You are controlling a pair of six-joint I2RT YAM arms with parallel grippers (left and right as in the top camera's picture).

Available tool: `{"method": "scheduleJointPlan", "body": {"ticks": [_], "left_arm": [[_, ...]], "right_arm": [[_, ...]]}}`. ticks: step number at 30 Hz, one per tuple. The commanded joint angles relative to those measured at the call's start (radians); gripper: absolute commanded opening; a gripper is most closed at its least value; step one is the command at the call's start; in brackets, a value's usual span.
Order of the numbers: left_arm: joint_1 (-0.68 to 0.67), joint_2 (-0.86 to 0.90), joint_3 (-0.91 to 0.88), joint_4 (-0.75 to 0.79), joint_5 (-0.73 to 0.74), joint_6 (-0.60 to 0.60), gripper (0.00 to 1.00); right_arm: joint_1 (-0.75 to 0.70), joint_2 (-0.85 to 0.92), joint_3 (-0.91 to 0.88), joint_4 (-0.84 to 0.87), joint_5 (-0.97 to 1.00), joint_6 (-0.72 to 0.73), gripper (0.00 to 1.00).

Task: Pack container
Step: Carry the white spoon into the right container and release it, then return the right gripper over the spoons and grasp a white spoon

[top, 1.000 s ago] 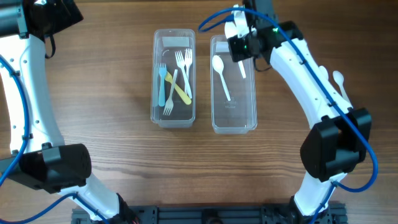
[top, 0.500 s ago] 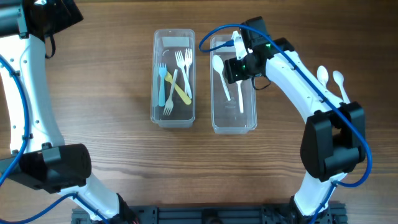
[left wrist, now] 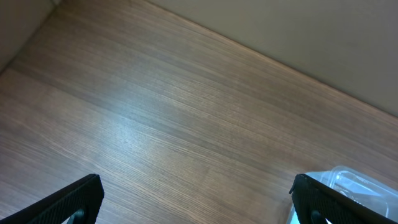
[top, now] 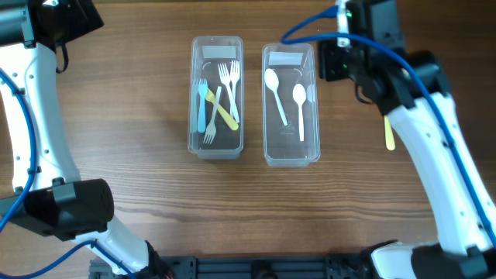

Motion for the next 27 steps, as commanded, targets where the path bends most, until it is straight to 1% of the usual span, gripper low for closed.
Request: {"method": "scheduleJointPlan", "body": {"ticks": [1, 4, 6, 10, 14, 16, 18, 21, 25, 27], "left_arm": [[0.006, -0.004, 0.0, 0.002, -0.008, 0.02, 1.0], [0.006, -0.004, 0.0, 0.002, -0.008, 0.02, 1.0], [0.006, -0.004, 0.0, 0.002, -0.008, 0.02, 1.0], [0.006, -0.004, 0.0, 0.002, -0.008, 0.02, 1.0], [0.006, -0.004, 0.0, 0.002, -0.008, 0.02, 1.0], [0.006, -0.004, 0.0, 0.002, -0.008, 0.02, 1.0], [0.006, -0.004, 0.0, 0.002, -0.008, 0.02, 1.0], [0.006, -0.004, 0.0, 0.002, -0.008, 0.02, 1.0], [0.006, -0.004, 0.0, 0.002, -0.008, 0.02, 1.0], [0.006, -0.004, 0.0, 0.002, -0.008, 0.02, 1.0]], "right_arm": [[-0.016, -0.048, 0.013, -0.14, 0.128, 0.064, 0.66], [-0.049, -0.04, 0.01, -0.233, 0.18, 0.114, 0.66], [-0.089, -0.035, 0.009, -0.264, 0.185, 0.121, 0.66], [-0.201, -0.035, 0.009, -0.275, 0.171, 0.132, 0.64], [-0.317, -0.026, 0.009, -0.274, 0.105, 0.114, 0.61], [-0.367, -0.005, 0.005, -0.269, 0.059, 0.069, 0.61], [-0.403, 0.027, -0.018, -0.267, 0.054, 0.02, 0.61], [-0.438, 0.077, -0.068, -0.248, 0.053, -0.006, 0.62], [-0.457, 0.163, -0.171, -0.147, -0.052, -0.058, 0.62], [-0.457, 0.217, -0.219, -0.099, -0.068, -0.058, 0.62]]}}
